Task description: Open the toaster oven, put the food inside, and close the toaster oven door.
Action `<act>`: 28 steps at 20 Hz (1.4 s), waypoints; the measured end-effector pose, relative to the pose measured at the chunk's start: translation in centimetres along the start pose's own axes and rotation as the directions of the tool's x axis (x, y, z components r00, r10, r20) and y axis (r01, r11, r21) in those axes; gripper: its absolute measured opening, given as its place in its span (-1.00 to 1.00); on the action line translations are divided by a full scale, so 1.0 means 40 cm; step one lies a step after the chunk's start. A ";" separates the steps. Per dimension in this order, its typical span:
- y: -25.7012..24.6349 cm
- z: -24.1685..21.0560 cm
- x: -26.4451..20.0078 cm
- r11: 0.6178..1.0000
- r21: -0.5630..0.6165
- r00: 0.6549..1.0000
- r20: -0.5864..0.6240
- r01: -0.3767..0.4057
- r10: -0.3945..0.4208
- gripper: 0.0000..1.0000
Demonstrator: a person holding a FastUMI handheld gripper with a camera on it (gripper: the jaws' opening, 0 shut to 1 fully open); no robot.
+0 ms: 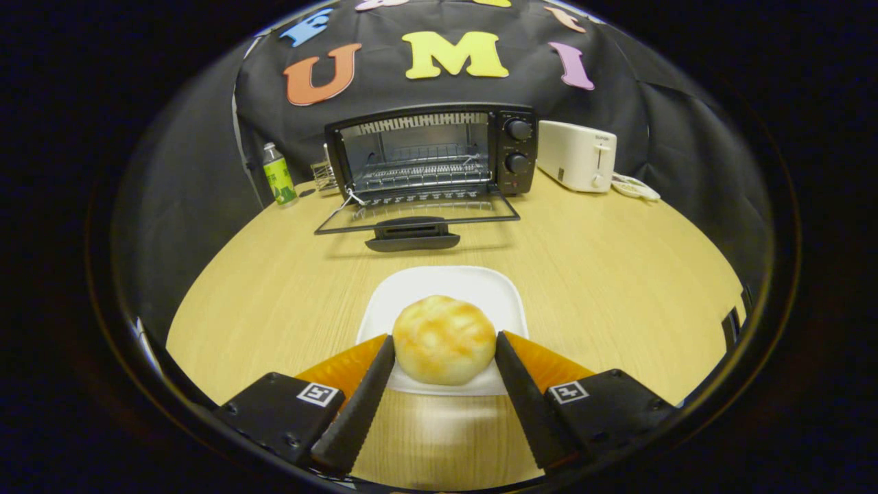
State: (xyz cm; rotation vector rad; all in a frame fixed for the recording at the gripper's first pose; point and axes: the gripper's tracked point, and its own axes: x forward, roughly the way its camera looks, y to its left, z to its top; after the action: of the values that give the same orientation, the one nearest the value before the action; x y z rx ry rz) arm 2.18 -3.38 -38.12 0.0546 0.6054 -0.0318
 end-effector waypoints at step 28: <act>0.083 0.354 0.059 0.773 0.521 0.933 0.210 -0.361 0.293 0.67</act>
State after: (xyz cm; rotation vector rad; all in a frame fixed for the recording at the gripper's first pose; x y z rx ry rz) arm 12.31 -0.97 -27.71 0.7244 0.4437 0.1314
